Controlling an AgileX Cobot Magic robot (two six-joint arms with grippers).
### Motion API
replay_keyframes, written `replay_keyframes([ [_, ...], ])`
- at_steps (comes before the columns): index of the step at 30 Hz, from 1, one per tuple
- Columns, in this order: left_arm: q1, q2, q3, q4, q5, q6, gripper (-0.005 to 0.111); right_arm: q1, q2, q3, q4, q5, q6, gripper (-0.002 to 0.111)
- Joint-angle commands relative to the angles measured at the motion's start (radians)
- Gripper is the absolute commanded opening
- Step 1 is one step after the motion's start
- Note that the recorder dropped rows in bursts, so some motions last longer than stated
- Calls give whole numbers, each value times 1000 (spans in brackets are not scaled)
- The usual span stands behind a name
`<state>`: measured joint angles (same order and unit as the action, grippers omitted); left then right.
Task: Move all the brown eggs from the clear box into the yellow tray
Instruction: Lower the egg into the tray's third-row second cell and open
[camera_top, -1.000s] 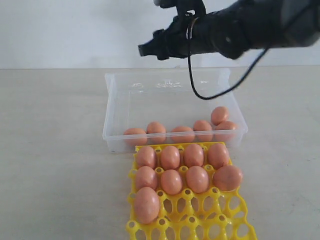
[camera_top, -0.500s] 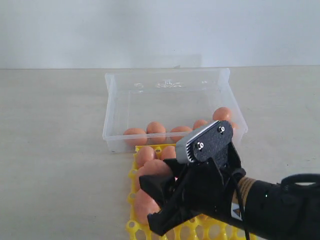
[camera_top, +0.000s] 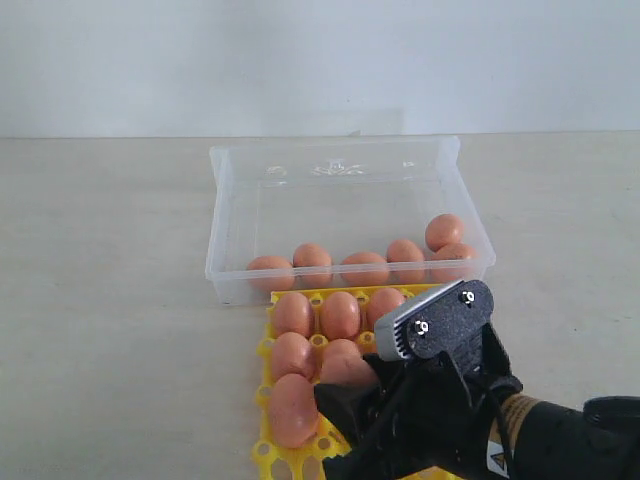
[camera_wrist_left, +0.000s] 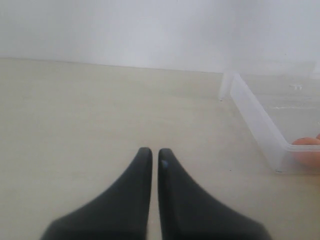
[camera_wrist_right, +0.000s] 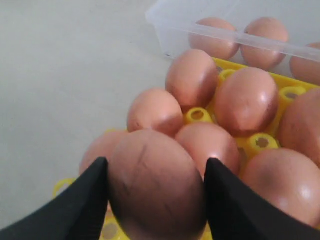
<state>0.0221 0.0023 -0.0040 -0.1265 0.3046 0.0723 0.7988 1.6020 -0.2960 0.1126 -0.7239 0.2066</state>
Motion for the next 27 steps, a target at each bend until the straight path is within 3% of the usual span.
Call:
replay_keyframes([
  [1, -4, -2, 4, 4, -13, 4, 4, 2, -6, 17, 8, -5, -42, 0],
  [27, -4, -2, 4, 4, -13, 4, 4, 2, 115, -36, 6, -3, 27, 0],
])
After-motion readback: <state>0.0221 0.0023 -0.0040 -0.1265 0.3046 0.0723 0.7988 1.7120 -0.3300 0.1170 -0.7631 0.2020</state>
